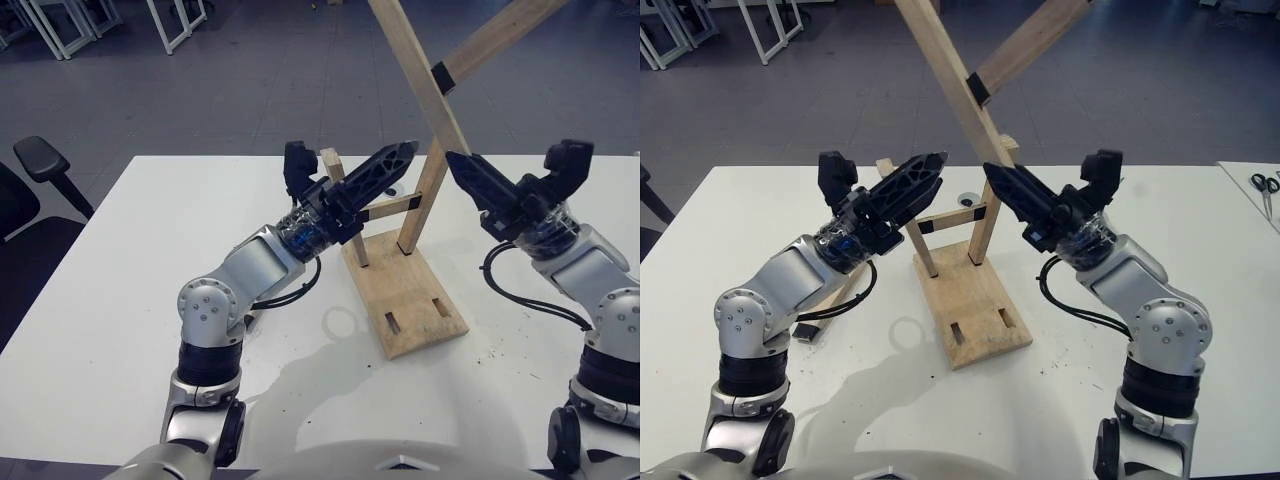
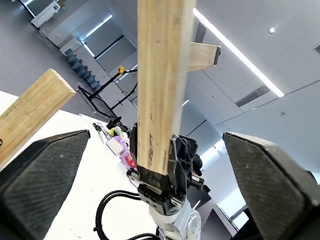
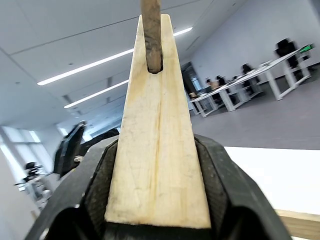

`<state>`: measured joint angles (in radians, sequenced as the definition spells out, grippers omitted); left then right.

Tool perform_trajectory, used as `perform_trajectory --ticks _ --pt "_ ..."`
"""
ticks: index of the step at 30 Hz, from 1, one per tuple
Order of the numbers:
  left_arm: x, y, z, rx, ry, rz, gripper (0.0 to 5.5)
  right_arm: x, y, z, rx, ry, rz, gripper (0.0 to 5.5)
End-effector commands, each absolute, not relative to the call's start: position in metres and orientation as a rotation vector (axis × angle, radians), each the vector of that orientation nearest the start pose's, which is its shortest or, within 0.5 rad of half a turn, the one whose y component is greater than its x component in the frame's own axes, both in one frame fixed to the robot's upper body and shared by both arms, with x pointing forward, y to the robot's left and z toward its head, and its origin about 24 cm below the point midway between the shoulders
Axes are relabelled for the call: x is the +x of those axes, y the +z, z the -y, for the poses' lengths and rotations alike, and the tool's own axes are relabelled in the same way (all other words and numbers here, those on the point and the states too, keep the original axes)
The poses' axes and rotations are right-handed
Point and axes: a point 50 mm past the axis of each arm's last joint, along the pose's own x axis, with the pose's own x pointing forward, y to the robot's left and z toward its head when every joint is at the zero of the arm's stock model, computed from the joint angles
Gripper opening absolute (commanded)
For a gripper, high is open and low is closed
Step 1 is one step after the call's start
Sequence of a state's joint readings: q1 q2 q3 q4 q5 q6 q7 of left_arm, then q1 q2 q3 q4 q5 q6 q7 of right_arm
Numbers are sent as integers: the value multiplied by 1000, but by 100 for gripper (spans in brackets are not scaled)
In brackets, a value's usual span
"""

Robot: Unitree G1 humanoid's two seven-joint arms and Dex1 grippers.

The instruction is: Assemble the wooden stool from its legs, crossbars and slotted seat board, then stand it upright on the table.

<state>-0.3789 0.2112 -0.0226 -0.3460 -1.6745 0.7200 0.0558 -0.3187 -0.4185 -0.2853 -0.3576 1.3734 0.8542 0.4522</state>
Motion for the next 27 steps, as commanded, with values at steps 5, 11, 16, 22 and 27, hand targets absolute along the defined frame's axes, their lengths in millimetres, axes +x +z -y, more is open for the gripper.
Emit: perform_trajectory --ticks 5,11,16,22,27 --pt "247 213 -84 -1072 -1199 -96 489 237 192 152 811 1292 -46 201" --pt "242 223 -86 -1037 -1293 -73 460 230 183 149 870 1345 -122 201" --pt "241 216 -87 -920 -1303 -100 378 232 180 150 887 1322 -151 201" --pt "242 211 -89 -834 -1306 -108 272 229 175 151 863 1327 -197 201" --pt "244 213 -95 -848 -1308 -94 205 226 171 153 849 1333 -221 201"
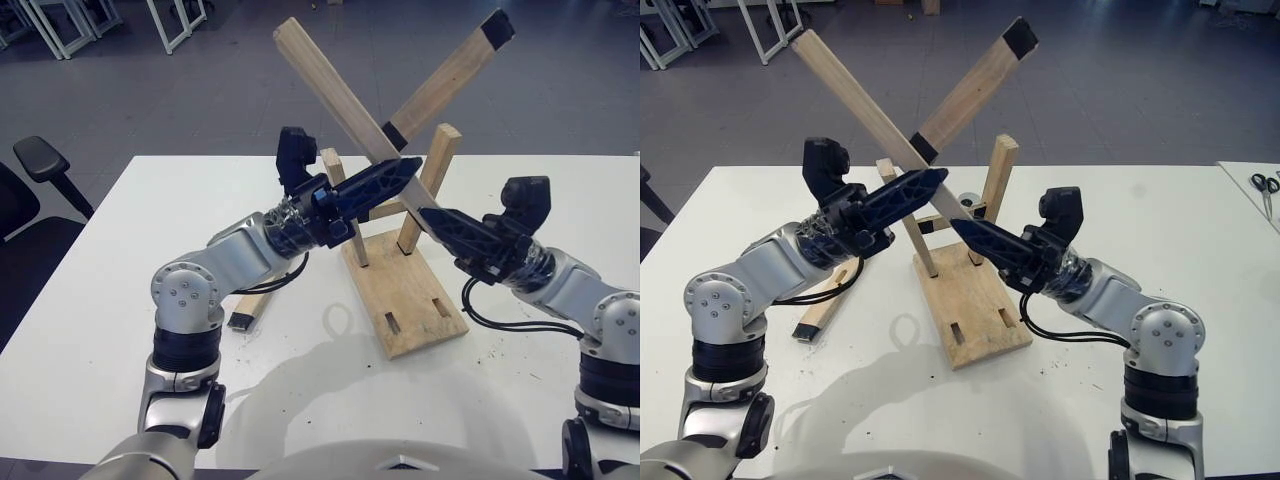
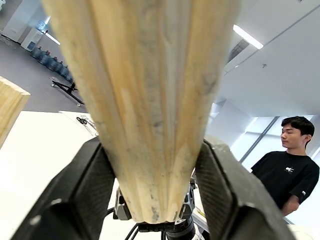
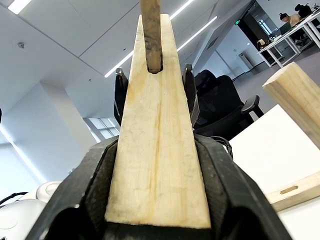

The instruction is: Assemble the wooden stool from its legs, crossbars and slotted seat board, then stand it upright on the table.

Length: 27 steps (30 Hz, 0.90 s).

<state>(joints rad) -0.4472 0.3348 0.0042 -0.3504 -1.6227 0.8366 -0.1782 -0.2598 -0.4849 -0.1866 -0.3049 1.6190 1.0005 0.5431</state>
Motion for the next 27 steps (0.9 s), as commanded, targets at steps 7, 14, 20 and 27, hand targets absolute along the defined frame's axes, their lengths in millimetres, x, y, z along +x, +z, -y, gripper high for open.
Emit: perform_trajectory --ticks 7,14,20,27 --pt "250 205 -100 -816 -1238 -102 204 225 164 157 800 1318 -247 238" --pt "259 200 -117 -726 -1139 -49 204 224 148 174 678 1253 -313 331" --pt "240 156 -123 -468 -1139 -201 204 219 101 217 283 1053 -534 331" --pt "230 102 -104 -462 -1142 -332 204 225 61 239 85 866 -619 331"
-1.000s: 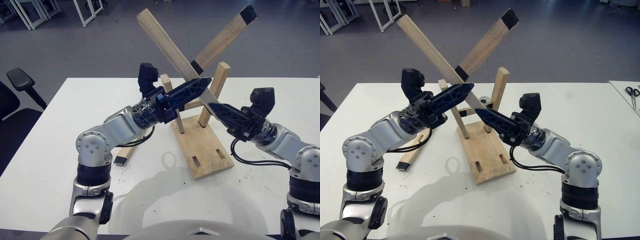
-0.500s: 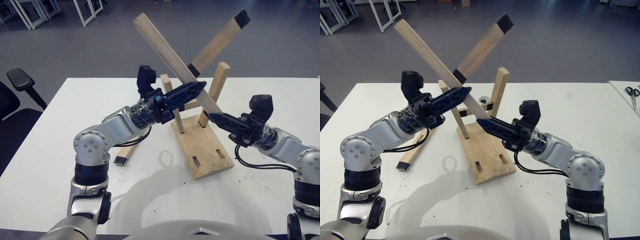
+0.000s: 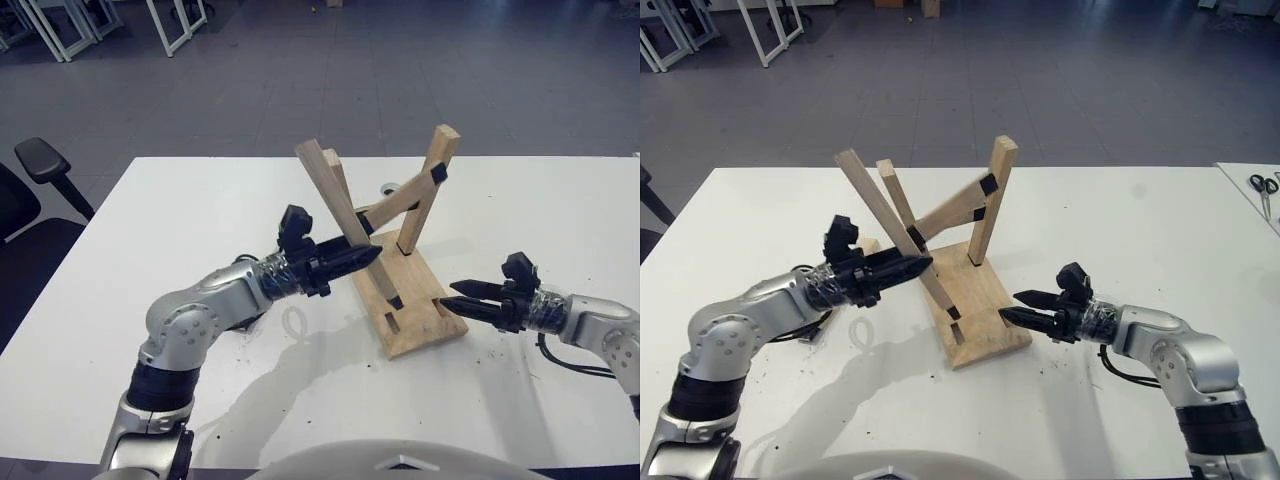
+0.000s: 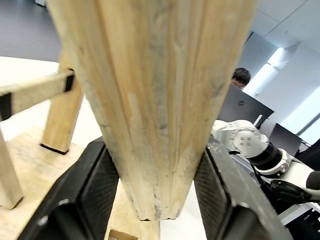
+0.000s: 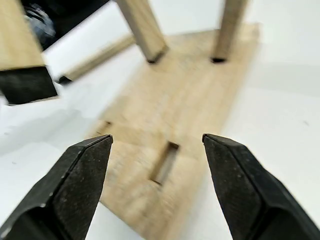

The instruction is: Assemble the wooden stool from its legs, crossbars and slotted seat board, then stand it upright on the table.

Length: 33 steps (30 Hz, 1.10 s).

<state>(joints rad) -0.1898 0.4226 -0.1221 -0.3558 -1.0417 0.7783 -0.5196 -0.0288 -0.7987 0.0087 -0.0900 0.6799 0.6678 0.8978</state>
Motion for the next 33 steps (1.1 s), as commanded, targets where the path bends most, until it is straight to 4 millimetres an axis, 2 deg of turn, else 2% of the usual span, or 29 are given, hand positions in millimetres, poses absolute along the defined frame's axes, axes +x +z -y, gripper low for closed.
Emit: perform_trajectory --ticks 1,4,10,14,20,24,33 --pt "230 96 -104 -445 -1132 -346 204 225 59 241 75 861 -624 331" --pt "228 78 -105 -389 -1103 -386 204 225 53 243 57 856 -640 331" --pt "228 61 -101 -340 -1087 -393 204 223 48 241 43 873 -658 331" --pt "228 51 -110 -118 -1151 -438 204 222 46 240 38 872 -664 331" --pt "241 52 -124 83 -1150 -424 204 216 35 232 10 885 -696 331" --pt "231 34 -126 289 -1189 -522 204 212 33 225 22 905 -699 331" --pt "222 1 -134 525 -1118 -607 204 205 36 216 72 940 -688 331"
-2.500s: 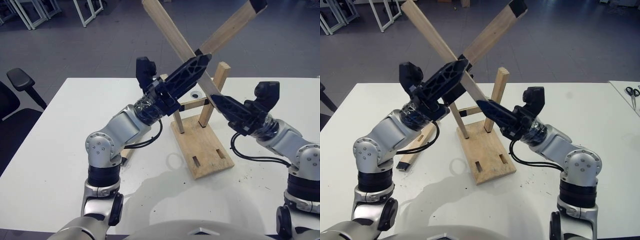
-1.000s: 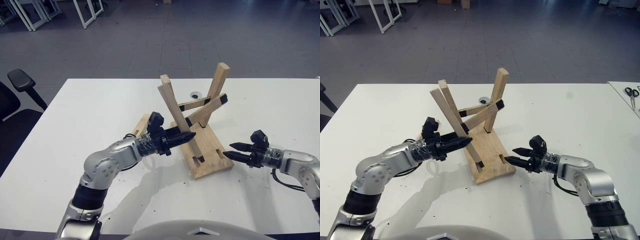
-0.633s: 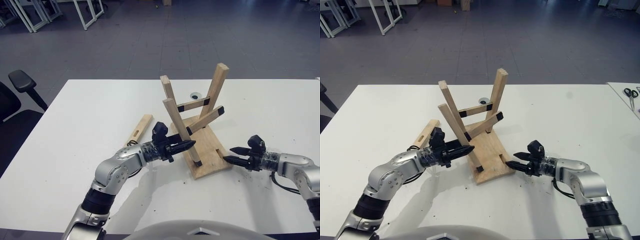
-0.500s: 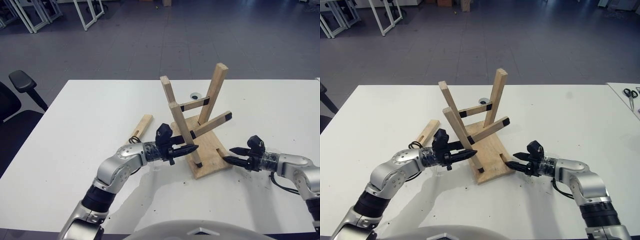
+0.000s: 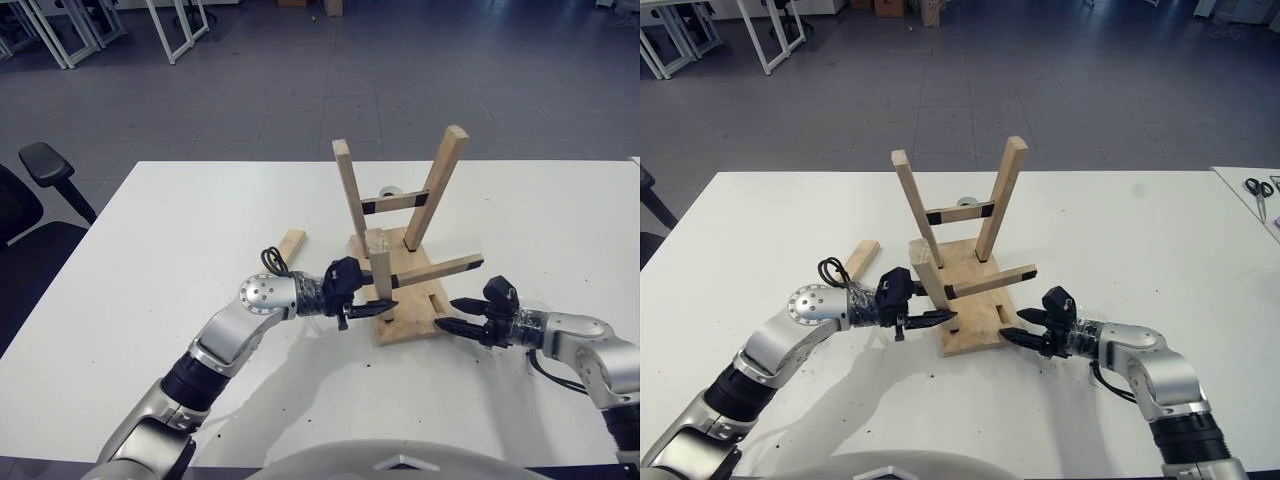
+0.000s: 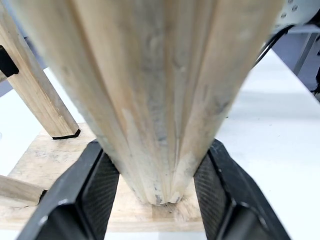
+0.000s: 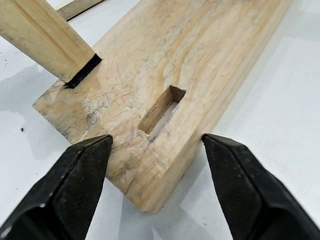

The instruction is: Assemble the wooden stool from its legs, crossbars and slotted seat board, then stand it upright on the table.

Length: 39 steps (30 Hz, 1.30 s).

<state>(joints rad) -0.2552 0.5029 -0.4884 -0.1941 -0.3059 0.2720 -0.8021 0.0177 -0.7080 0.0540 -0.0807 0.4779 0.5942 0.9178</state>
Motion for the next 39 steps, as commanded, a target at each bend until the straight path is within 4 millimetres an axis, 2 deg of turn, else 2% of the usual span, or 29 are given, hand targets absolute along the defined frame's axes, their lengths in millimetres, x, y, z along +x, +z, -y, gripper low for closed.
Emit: perform_trajectory --ticks 1,6,9,12,15,19,24,27,32,34,36,39 --pt "219 -4 -136 559 -1121 -617 204 204 36 216 82 939 -687 331" --pt "205 -25 -147 673 -1104 -624 204 208 50 223 157 912 -623 331" --pt "205 -34 -157 724 -1089 -631 204 213 59 224 187 899 -587 331" --pt "210 -35 -164 723 -1077 -612 204 218 63 224 202 880 -559 331" --pt "221 -16 -161 638 -1069 -498 204 220 64 223 209 871 -552 331" --pt "242 32 -142 564 -1144 -266 204 218 61 222 216 862 -556 331" --pt "257 71 -141 520 -1192 -195 204 216 60 219 224 862 -559 331" --pt "255 73 -138 432 -1221 -217 204 215 60 218 226 863 -561 331" --pt "251 78 -138 381 -1223 -181 293 214 59 218 228 865 -566 331" --pt "250 80 -145 396 -1197 -179 322 214 59 218 227 866 -569 331" --pt "244 81 -157 405 -1144 -190 322 214 59 217 226 870 -569 331" --pt "227 83 -185 436 -984 -222 322 213 58 217 230 866 -568 331"
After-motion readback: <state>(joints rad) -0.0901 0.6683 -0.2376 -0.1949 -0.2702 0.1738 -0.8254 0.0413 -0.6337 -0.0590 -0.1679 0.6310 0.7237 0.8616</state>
